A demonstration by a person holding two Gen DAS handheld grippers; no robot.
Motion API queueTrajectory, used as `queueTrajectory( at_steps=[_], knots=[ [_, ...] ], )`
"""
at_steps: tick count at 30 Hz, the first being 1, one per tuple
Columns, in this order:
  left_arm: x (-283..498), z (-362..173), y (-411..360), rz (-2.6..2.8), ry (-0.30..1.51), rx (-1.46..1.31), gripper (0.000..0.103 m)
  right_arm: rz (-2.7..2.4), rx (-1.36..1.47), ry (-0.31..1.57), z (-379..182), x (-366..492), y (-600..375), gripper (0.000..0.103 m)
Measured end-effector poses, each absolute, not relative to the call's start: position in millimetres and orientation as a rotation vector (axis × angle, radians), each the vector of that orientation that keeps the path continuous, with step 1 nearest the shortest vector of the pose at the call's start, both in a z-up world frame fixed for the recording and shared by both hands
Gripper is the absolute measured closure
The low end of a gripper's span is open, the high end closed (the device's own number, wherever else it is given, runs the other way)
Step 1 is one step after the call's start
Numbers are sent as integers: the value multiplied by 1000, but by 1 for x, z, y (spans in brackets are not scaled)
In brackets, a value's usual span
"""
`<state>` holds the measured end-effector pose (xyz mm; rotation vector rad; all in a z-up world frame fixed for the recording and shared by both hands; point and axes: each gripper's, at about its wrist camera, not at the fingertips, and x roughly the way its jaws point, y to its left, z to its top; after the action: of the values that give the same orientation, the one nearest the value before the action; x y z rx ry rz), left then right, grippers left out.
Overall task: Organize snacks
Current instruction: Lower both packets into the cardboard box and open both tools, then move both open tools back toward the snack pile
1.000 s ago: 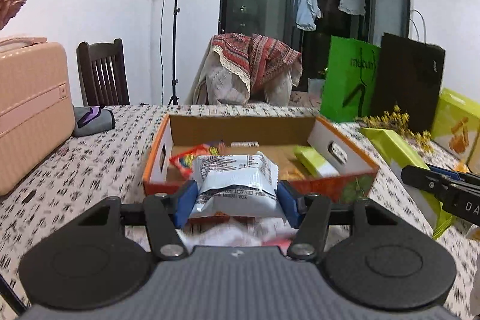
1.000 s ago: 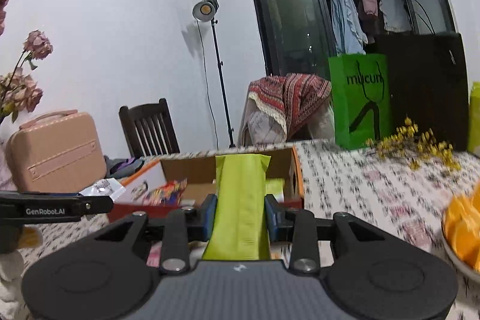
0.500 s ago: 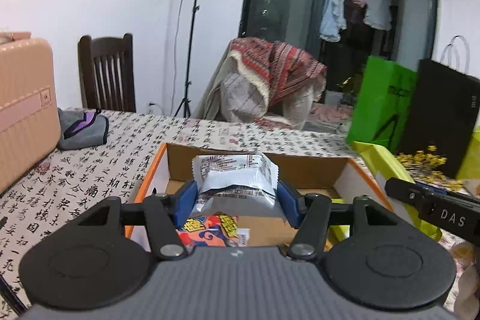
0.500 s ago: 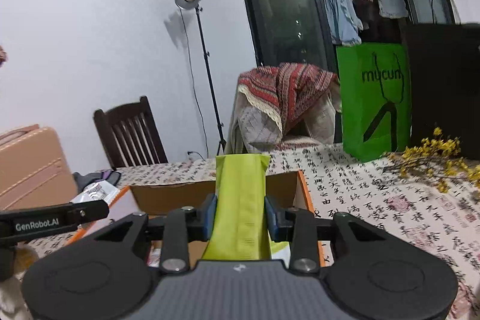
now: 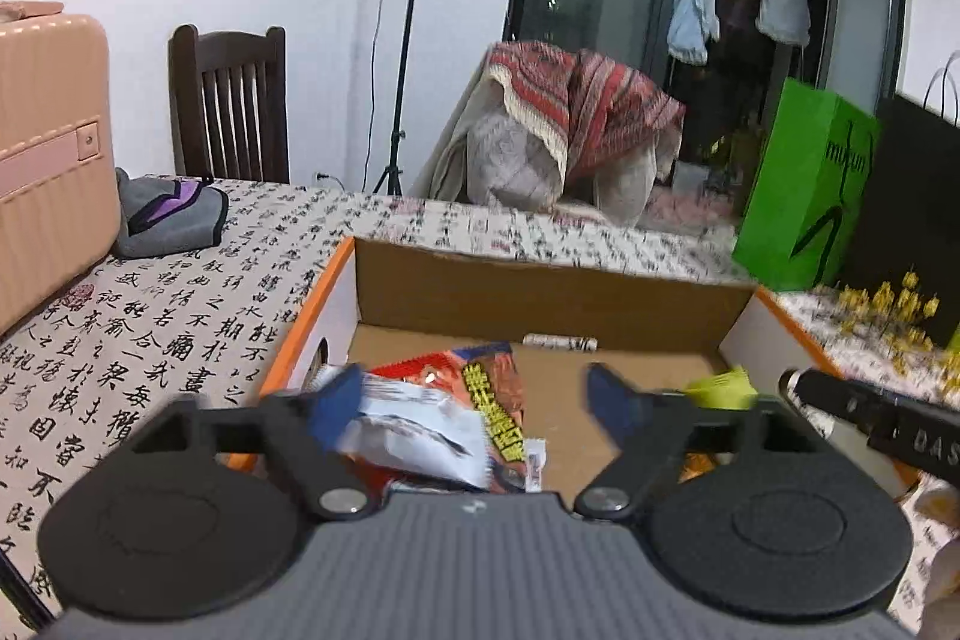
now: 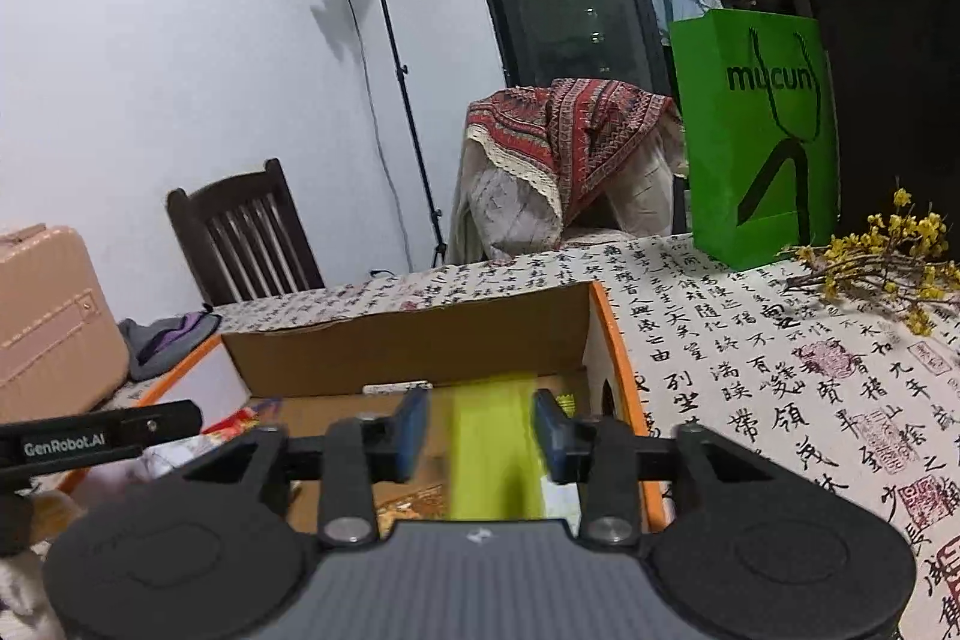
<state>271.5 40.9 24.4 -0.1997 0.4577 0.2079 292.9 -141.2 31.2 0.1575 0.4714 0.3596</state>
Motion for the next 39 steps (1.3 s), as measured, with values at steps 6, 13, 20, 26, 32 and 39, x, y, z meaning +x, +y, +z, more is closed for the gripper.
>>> queueTrajectory(
  at_steps=[6,13,20,26,32,39],
  knots=[
    [265,25,43,214,434,-222,0,366,154,418,36,281,-144,0],
    [262,27,41,213,423,-217,0,342,132,421,35,282,-143,0],
    [252,45,40,199,393,-220,0,337,114,386,46,275,-142,0],
    [234,66,37,197,371,-226,0,331,81,358,65,258,-143,0],
    [203,75,33,175,382,-215,0,337,39,359,76,233,-147,0],
    [158,63,32,145,379,-159,0,364,8,413,72,197,-159,0]
  ],
)
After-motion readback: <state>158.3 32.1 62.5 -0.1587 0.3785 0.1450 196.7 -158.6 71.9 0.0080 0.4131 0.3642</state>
